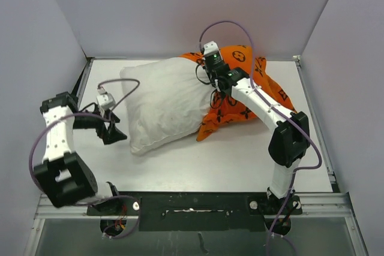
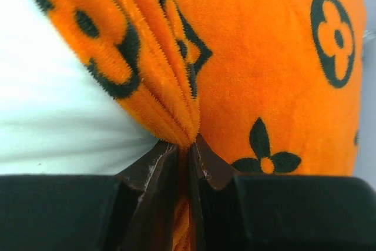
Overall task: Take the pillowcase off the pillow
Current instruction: Remove the pillow from the pillowcase.
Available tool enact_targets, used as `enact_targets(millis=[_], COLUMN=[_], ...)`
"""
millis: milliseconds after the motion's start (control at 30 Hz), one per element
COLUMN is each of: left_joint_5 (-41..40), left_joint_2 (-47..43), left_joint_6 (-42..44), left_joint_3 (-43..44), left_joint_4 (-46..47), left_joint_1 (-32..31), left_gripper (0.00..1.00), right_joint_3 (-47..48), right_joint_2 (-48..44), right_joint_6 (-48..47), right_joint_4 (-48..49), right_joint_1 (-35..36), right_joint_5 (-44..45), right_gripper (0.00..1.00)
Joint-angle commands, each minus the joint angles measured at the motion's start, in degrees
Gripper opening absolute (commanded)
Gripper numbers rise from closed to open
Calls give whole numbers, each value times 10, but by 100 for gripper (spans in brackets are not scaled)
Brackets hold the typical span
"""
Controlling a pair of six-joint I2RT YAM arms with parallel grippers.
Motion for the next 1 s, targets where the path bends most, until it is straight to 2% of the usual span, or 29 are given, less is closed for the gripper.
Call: enact_targets(millis=[0, 67, 133, 233, 467, 600, 633, 767, 800, 833, 867, 900, 933, 967], left_joint_5=[10, -27, -23, -31, -204, -288, -306, -374, -395, -420, -442, -443, -442, -452], left_joint_2=[-205, -285, -297, -287, -335, -311, -290, -141, -94, -50, -17, 0, 0, -21], left_joint_6=[215, 250, 344, 375, 404, 425, 429, 440, 436, 423, 407, 393, 367, 331], left_joint_3=[-123, -203, -228, -245, -435, -509, -528, -583, -579, -568, -554, -537, -514, -483], left_joint_4=[75, 174, 168, 214, 470, 615, 680, 1094, 1185, 1269, 1334, 1380, 1398, 1368], left_joint_1=[-44, -75, -83, -113, -288, -353, -363, -382, -387, -393, -399, -400, -400, -405], left_gripper=[98, 98, 98, 98, 98, 98, 98, 98, 85, 62, 20, 0, 0, 0], right_joint_3=[-3, -7, -2, 6, 14, 20, 21, 10, 9, 6, 4, 2, 0, -3], right_joint_2=[11, 11, 17, 28, 64, 79, 79, 70, 67, 62, 55, 47, 35, 20], right_joint_6=[118, 131, 135, 139, 143, 138, 135, 117, 112, 105, 98, 92, 84, 78], right_joint_4=[-62, -61, -68, -74, -85, -90, -89, -66, -63, -56, -50, -43, -36, -25], right_joint_1=[-51, -68, -76, -80, -99, -104, -103, -100, -99, -97, -97, -97, -96, -95], right_joint_5=[-145, -169, -183, -193, -223, -239, -241, -268, -271, -273, -276, -281, -284, -282], right_gripper=[1, 1, 1, 2, 4, 4, 5, 9, 10, 12, 13, 15, 17, 21])
